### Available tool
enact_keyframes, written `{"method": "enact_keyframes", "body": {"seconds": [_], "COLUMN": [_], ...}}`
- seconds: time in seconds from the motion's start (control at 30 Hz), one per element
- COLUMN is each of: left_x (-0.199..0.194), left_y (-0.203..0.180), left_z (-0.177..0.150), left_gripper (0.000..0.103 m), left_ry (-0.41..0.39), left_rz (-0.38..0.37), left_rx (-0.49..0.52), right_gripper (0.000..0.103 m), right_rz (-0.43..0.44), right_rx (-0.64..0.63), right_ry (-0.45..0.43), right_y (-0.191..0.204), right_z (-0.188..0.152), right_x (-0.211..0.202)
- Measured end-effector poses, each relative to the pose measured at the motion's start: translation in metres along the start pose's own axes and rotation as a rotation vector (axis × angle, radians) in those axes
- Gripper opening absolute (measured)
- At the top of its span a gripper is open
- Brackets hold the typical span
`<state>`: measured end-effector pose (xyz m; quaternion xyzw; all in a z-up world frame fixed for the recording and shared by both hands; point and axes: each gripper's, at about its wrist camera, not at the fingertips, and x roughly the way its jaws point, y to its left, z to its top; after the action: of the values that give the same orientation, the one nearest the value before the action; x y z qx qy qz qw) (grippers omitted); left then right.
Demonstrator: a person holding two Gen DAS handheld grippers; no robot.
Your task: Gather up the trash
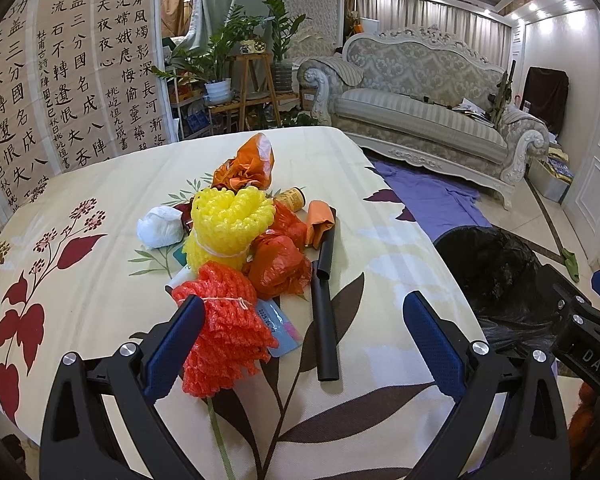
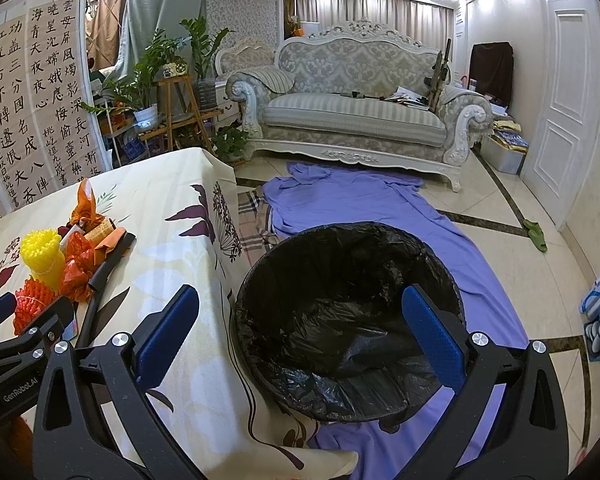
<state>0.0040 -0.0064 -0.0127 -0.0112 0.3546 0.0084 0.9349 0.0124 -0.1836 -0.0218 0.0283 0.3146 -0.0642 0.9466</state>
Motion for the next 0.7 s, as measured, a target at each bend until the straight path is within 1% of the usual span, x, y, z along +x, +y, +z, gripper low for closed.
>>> {"method": "enact_keyframes", "body": {"seconds": [0.5,0.7], "left_x": [0.0009,-0.0028], "left_y": [-0.0039,0.0014], "left_z": [-0.0015,-0.0020], "left_gripper": [0.096,0.096], "left_ry": [0.014,0.006], "left_rz": [-0.012,-0.011], "left_rx": [0.014,0.011], "right_gripper": [0.099,0.099], "right_rz": [-0.003,0.014], "right_rx": [0.005,0.007], "right_ry": [0.003,0.020], "right_y": [-0.0016,-0.0033], "right_z": [-0.0027,-0.0043], "right_x": [0.0000,-0.0015]}}
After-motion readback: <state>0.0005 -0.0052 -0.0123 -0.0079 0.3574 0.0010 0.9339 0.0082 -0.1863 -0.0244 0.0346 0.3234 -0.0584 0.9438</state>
